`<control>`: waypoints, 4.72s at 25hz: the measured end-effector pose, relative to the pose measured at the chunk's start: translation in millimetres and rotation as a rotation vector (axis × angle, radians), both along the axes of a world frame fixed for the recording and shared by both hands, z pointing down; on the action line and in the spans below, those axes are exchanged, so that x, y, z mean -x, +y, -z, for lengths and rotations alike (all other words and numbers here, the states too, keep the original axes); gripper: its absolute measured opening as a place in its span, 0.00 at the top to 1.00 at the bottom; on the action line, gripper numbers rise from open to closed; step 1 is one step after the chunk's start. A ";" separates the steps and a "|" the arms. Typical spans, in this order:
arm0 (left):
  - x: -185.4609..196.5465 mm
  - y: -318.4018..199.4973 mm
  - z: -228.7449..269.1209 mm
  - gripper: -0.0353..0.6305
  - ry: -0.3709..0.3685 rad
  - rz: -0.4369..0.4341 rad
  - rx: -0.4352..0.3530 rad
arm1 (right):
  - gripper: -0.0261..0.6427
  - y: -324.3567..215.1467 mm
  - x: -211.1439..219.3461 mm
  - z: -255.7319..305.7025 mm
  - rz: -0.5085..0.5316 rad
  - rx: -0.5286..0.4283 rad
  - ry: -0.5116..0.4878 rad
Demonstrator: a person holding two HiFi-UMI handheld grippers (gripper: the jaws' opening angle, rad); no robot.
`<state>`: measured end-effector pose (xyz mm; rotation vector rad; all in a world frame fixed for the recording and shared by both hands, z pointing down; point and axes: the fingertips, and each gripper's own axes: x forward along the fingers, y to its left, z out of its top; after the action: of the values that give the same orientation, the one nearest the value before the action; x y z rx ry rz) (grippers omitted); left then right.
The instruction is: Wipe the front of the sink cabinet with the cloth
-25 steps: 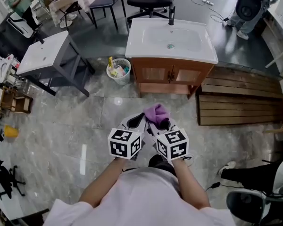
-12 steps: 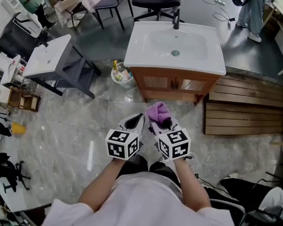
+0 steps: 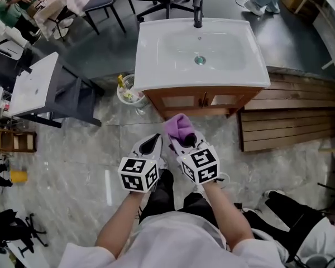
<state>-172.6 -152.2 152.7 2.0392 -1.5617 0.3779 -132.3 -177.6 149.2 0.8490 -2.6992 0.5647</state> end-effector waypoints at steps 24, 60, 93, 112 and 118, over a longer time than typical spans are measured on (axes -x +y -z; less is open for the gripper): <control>109.4 -112.2 -164.5 0.94 -0.010 -0.007 -0.053 | 0.84 -109.3 129.0 -136.7 0.022 -0.152 0.008; -2.7 -143.1 -249.6 0.94 -0.077 -0.026 -0.408 | 0.84 -139.8 33.3 -165.9 0.128 -0.629 -0.092; -77.3 -171.4 -262.2 0.94 -0.064 -0.174 -0.425 | 0.84 -224.7 -212.6 -193.0 -0.265 -0.592 0.041; -71.6 -165.2 -273.3 0.94 -0.059 -0.153 -0.414 | 0.84 -256.2 -344.9 -197.1 -0.529 -0.548 0.124; -58.3 -160.9 -279.0 0.94 -0.064 -0.139 -0.410 | 0.84 -230.7 -319.6 -188.0 -0.491 -0.541 0.064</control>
<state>-114.3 -313.1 431.7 2.4773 -1.6456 0.1845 187.3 -408.3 337.2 1.6551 -2.6093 -0.1319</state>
